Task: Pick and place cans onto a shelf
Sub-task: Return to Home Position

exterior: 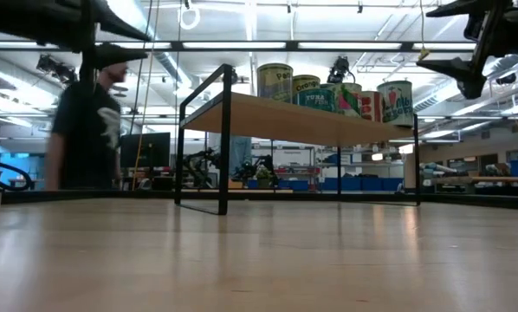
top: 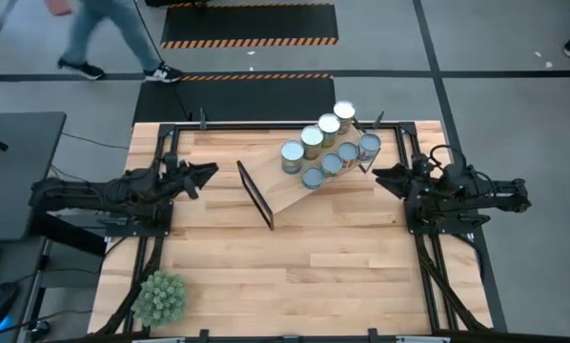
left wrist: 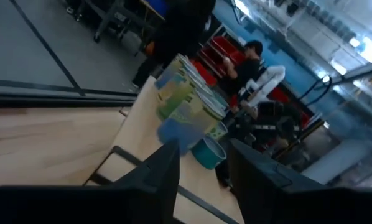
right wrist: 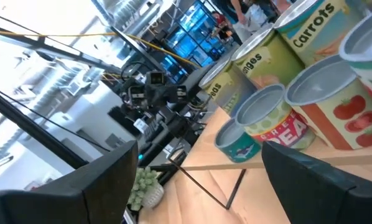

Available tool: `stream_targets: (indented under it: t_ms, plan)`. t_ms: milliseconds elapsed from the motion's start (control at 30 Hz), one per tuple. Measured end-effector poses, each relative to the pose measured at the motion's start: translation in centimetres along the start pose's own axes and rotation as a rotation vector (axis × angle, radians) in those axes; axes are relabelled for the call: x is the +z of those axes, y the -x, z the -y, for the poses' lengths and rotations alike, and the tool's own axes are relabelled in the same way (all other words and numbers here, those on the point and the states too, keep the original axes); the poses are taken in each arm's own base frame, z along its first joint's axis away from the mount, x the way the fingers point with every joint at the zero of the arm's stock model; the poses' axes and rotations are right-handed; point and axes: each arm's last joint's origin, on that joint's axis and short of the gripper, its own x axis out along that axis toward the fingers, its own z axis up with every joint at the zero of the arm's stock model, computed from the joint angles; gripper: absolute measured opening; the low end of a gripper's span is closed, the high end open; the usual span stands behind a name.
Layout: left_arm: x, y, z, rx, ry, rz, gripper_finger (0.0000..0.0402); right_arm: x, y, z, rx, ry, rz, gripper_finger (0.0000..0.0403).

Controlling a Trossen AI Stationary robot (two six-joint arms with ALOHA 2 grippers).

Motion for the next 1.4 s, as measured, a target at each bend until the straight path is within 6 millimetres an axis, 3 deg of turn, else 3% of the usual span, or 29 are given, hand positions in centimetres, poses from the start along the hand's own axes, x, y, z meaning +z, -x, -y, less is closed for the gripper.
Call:
stream_targets:
  t_ms: [333,733,1133,1400]
  plan:
    - [-0.8,1.4,-2.1,0.013,0.069,0.087,0.0097,-1.5,-0.6,1.1,-0.011,-0.030,-0.047,0.0348]
    - [-2.7,2.3,-4.7,0.013,0.133,0.144,0.0006,-3.9,-1.6,3.0,0.031,-0.082,-0.003,0.0348]
    - [-3.9,2.5,-6.0,0.017,0.176,0.167,0.0002,-4.6,-1.9,3.9,0.011,-0.092,0.019,0.0348]
    - [-4.4,2.3,-6.4,0.067,0.066,0.125,0.0002,-4.6,-2.0,4.5,-0.048,-0.024,0.017,0.0348]
